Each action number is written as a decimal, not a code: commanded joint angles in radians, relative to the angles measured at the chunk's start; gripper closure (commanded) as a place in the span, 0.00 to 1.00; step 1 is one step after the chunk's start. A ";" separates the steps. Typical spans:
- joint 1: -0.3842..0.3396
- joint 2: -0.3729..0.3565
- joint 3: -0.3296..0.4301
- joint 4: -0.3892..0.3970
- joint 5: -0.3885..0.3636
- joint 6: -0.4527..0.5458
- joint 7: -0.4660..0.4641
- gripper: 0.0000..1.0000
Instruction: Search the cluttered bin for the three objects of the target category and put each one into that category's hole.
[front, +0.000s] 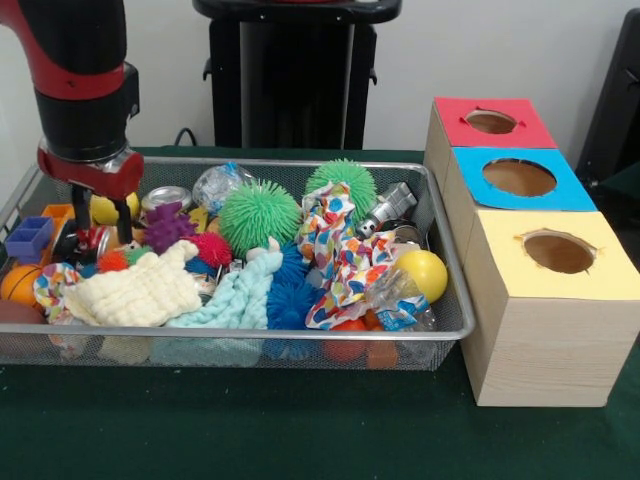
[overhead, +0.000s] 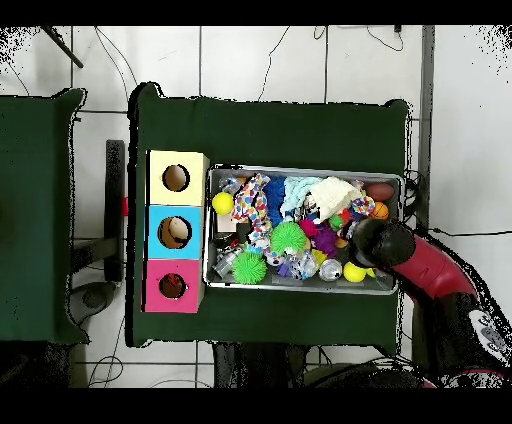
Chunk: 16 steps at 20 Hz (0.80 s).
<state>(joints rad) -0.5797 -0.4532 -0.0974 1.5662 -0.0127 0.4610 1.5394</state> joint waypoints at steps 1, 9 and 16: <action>0.071 -0.041 0.015 0.104 0.103 0.022 0.316 0.00; 0.105 -0.008 0.017 0.135 0.168 -0.074 0.345 0.00; 0.100 0.027 0.020 0.102 0.165 -0.094 0.330 0.00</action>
<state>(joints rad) -0.4736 -0.4863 -0.1172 1.6421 0.1075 0.4364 1.6489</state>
